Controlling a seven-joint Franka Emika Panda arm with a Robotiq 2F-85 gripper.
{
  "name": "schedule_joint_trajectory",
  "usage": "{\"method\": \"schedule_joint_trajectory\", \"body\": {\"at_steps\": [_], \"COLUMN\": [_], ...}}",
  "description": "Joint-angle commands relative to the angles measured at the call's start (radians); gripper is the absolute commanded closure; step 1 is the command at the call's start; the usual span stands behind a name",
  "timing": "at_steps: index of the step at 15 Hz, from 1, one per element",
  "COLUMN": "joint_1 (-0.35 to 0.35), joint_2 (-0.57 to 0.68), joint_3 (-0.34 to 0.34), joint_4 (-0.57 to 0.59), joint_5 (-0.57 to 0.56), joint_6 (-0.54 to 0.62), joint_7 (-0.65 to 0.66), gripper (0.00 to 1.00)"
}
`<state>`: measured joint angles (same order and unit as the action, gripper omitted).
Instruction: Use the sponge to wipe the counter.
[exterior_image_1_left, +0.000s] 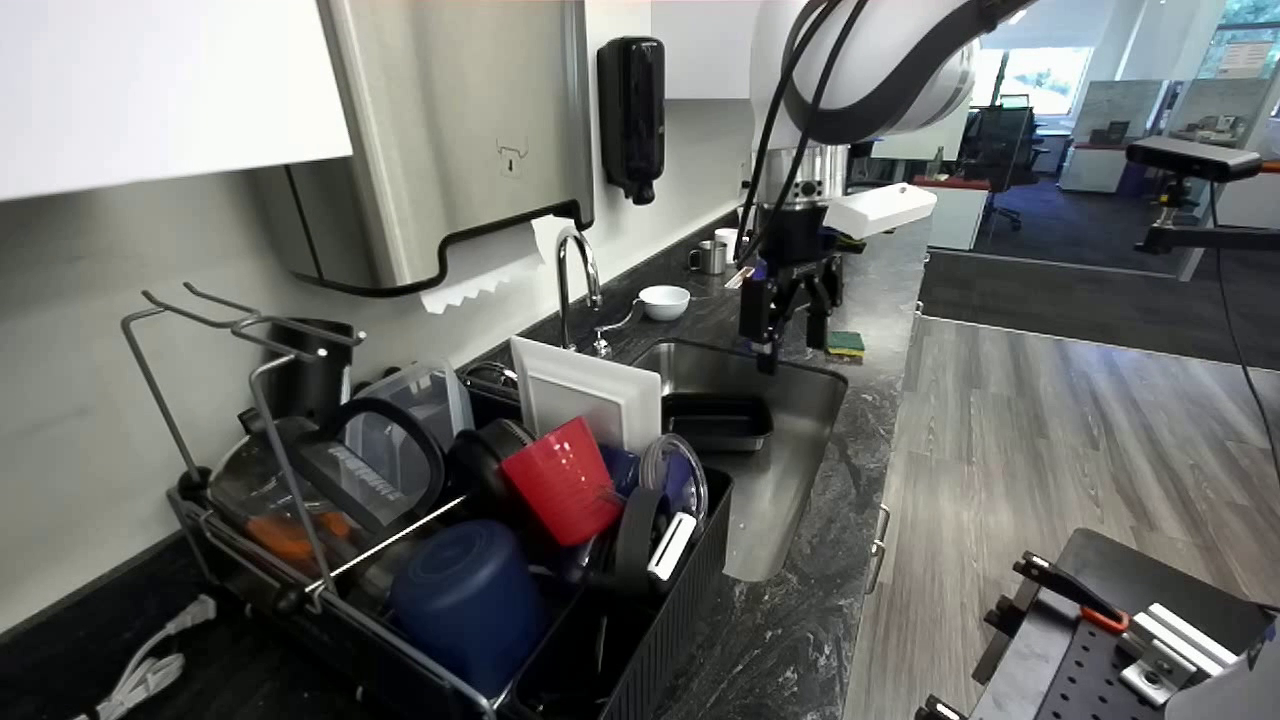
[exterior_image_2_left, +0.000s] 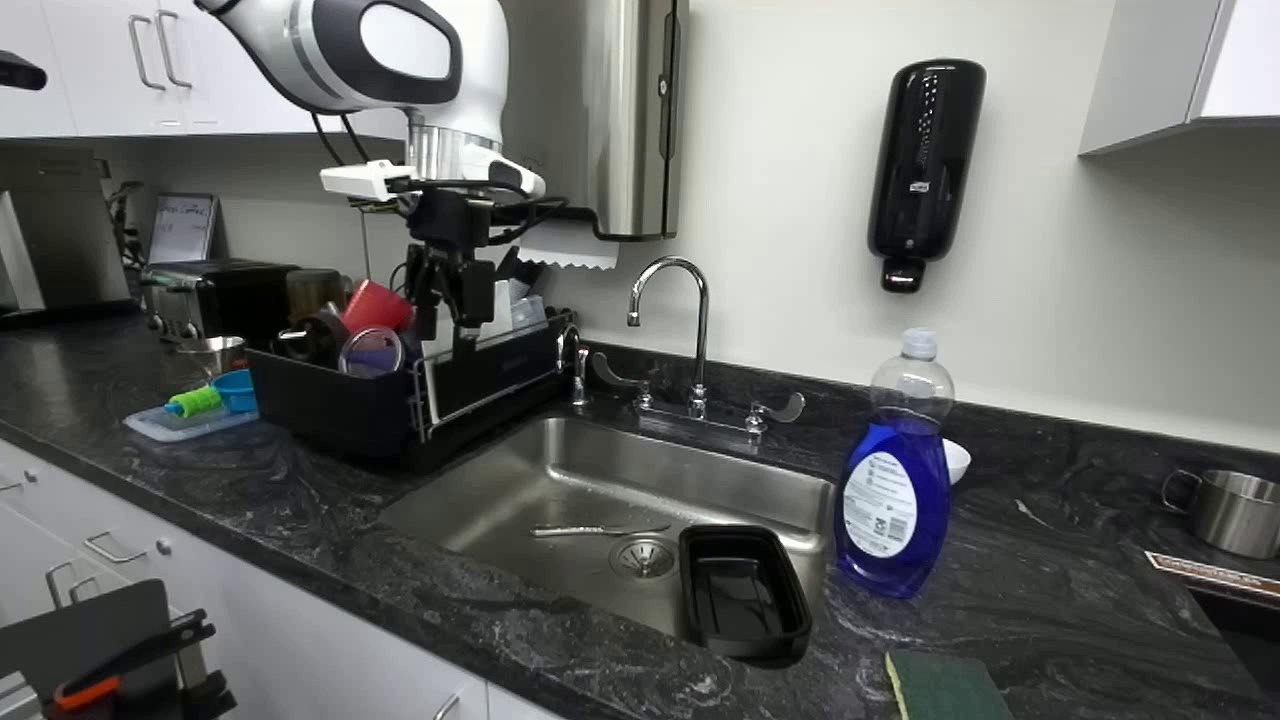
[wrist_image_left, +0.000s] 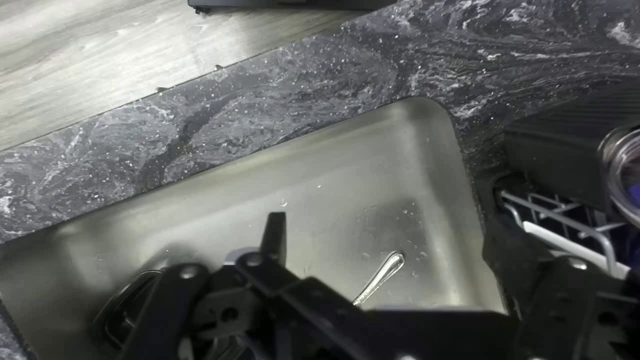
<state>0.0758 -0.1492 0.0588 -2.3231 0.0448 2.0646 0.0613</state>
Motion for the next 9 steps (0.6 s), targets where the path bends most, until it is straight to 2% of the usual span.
{"method": "schedule_joint_trajectory", "body": {"at_steps": [1, 9], "joint_1": [-0.028, -0.091], "joint_2": [0.023, 0.06], "joint_3": [-0.027, -0.098], "joint_4": [0.024, 0.068], "joint_5": [0.001, -0.006], "joint_6": [0.025, 0.081], "joint_7": [-0.036, -0.079], "gripper": [0.0, 0.0]}}
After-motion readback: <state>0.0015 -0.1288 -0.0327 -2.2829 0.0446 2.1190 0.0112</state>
